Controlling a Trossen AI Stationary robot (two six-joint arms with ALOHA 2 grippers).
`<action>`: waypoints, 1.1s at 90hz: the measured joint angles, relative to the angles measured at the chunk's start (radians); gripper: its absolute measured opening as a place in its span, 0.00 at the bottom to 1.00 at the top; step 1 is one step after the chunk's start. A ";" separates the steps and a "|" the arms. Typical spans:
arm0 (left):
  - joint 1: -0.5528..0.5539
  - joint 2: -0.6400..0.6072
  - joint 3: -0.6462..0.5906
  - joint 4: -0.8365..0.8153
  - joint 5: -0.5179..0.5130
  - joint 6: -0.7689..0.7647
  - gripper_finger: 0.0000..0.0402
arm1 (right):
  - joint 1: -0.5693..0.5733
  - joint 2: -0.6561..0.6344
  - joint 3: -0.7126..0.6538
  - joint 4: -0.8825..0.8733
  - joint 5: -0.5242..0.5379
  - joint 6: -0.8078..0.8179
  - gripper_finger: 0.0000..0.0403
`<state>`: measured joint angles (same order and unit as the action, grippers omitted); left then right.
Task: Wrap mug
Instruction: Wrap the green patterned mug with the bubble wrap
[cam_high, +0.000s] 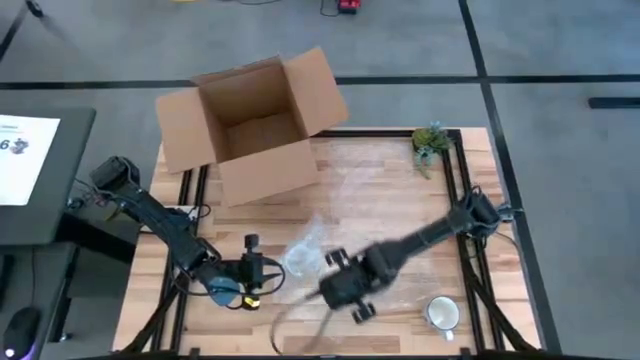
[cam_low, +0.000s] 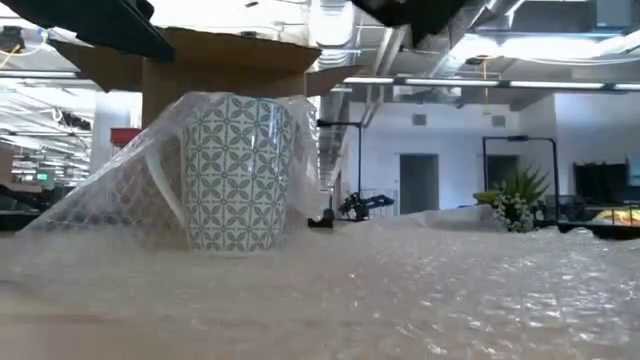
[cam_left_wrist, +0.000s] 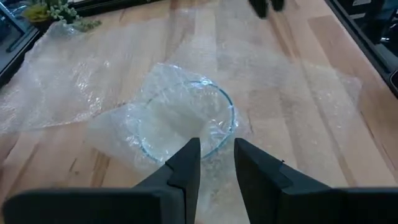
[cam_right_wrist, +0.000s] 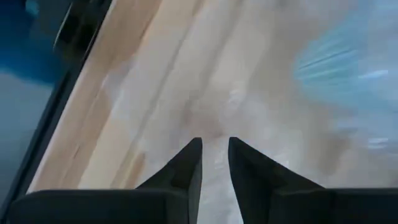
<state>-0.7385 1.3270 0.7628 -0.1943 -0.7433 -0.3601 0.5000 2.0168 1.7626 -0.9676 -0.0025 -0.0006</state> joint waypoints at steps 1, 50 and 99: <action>0.000 0.000 0.000 0.000 0.000 0.000 0.19 | 0.007 0.000 -0.011 0.008 0.000 0.001 0.20; 0.006 0.000 0.000 -0.004 0.000 0.026 0.19 | 0.111 0.001 -0.364 0.375 0.101 -0.063 0.51; 0.009 0.000 0.000 -0.033 0.000 0.000 0.19 | 0.111 -0.004 -0.474 0.517 0.187 -0.141 0.18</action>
<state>-0.7292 1.3270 0.7628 -0.2271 -0.7437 -0.3603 0.6105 2.0132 1.2888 -0.4509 0.1846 -0.1421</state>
